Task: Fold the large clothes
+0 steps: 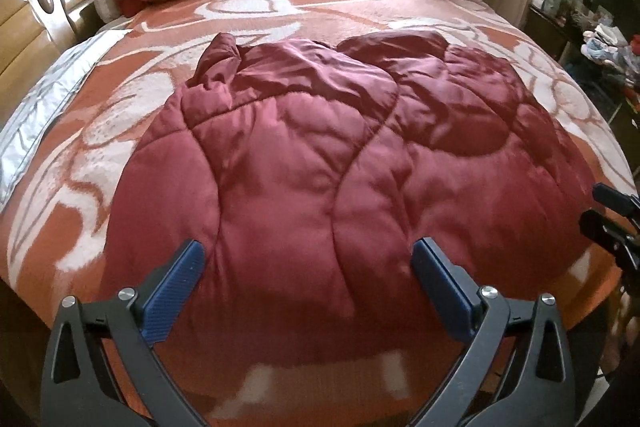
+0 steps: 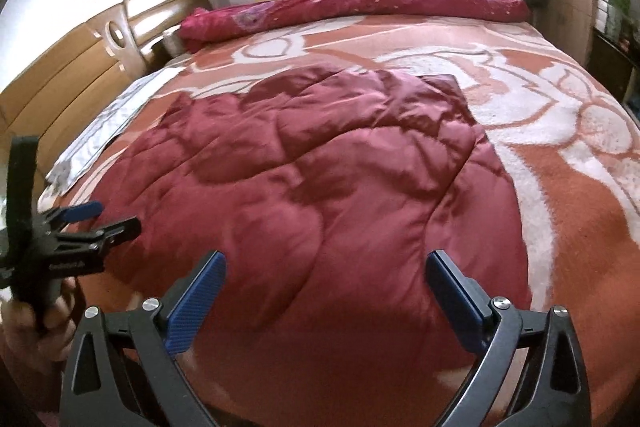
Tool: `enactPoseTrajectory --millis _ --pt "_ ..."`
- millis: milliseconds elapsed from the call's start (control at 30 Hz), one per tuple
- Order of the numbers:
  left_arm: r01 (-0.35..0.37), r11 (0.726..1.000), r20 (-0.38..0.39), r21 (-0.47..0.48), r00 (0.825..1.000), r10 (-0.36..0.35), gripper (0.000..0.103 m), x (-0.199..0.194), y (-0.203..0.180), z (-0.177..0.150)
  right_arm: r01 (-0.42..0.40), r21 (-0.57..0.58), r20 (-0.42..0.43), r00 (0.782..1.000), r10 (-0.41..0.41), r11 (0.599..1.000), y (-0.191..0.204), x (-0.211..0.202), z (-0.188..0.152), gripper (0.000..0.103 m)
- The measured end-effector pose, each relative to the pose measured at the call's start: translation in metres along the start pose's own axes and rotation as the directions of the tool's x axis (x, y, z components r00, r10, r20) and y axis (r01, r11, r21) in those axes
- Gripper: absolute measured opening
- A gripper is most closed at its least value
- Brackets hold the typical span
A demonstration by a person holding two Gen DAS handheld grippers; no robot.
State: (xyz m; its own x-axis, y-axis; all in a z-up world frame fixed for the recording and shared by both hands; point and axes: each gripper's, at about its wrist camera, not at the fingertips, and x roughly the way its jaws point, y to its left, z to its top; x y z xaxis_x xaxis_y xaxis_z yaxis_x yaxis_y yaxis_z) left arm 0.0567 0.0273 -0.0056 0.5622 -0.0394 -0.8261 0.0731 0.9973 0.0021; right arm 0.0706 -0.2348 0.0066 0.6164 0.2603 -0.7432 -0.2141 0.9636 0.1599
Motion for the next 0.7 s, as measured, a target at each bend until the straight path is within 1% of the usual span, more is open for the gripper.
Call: enactPoseTrajectory --millis 133,200,267,333,400,500,700 --pt "-0.035 0.999 -0.011 0.030 0.999 0.035 0.103 -0.009 0.000 -0.024 -0.019 -0.032 -0.034 0.999 0.018 0.999 0.010 -0.010 -0.019 0.101" --pt "-0.044 0.998 -0.029 0.050 0.999 0.046 0.103 -0.011 0.000 -0.037 -0.033 -0.044 -0.059 0.998 0.031 0.998 0.015 -0.012 -0.028 0.101" --pt "-0.054 0.997 -0.048 0.059 0.997 0.057 0.103 -0.012 0.001 -0.044 -0.046 -0.053 -0.087 0.995 0.042 0.998 0.019 -0.012 -0.037 0.101" --pt "-0.065 0.996 -0.068 0.064 0.995 0.069 0.103 -0.014 0.002 -0.051 -0.043 -0.077 -0.115 0.993 0.034 0.996 0.026 -0.013 -0.045 0.101" --pt "-0.068 0.995 -0.069 0.069 0.995 0.073 0.103 -0.021 0.001 -0.053 -0.046 -0.103 -0.136 0.990 0.032 0.994 0.031 -0.016 -0.050 0.101" --pt "-0.081 0.993 -0.040 0.083 0.996 0.085 0.103 -0.038 0.000 -0.048 -0.058 -0.121 -0.138 0.990 0.041 0.991 0.037 -0.027 -0.048 0.101" --pt "-0.108 0.989 0.045 0.100 0.994 0.104 0.103 -0.078 -0.005 -0.024 -0.066 -0.131 -0.072 0.996 0.057 0.989 0.044 -0.066 -0.028 0.102"
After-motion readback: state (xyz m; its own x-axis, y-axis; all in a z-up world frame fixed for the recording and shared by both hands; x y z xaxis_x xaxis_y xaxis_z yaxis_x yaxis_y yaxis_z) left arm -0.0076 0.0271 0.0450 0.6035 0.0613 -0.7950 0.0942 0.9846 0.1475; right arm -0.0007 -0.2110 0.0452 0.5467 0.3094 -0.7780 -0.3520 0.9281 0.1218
